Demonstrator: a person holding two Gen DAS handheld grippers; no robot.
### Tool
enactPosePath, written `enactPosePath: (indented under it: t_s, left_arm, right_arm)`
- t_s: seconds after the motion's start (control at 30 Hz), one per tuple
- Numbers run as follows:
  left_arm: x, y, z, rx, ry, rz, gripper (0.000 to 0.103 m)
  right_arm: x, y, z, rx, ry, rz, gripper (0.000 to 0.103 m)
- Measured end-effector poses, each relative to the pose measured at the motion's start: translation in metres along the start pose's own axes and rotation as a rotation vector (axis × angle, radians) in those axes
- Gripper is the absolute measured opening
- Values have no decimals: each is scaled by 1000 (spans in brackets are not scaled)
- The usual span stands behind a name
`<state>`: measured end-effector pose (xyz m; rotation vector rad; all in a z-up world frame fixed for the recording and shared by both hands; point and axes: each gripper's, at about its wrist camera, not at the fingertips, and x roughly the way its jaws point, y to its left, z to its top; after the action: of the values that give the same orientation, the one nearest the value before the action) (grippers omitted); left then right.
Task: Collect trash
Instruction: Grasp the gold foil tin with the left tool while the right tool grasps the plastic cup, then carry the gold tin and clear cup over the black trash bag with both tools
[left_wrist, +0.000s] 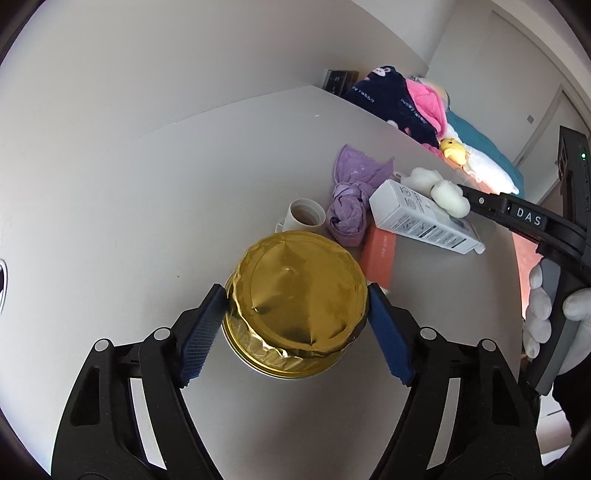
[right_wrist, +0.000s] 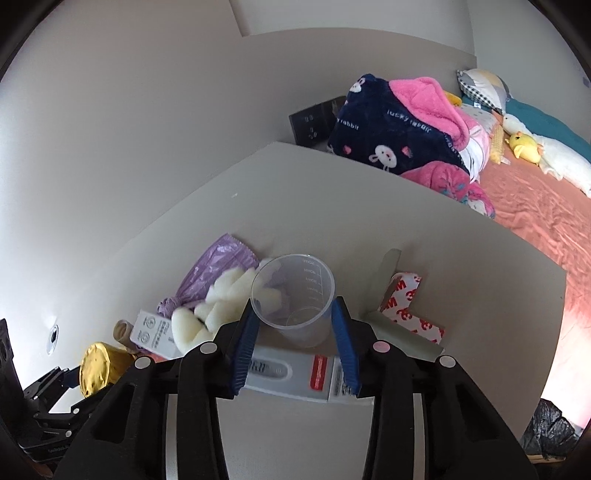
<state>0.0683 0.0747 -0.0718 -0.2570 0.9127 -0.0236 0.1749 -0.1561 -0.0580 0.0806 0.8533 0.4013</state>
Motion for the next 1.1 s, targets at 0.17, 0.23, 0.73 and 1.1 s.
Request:
enactPosePath:
  t_s: [0.17, 0.23, 0.73, 1.1]
  left_arm:
    - [-8, 1, 3, -10, -34, -13, 70]
    - [-12, 2, 5, -16, -44, -24, 70]
    - [-45, -23, 7, 11, -96, -82, 69]
    - [-64, -64, 7, 69, -115, -183, 69]
  right_arm:
    - [-12, -2, 6, 16, -33, 14, 42]
    - [-17, -2, 7, 19, -40, 21, 42]
    - [-73, -9, -1, 62, -90, 66, 42]
    - [-126, -32, -20, 101, -140, 51, 42]
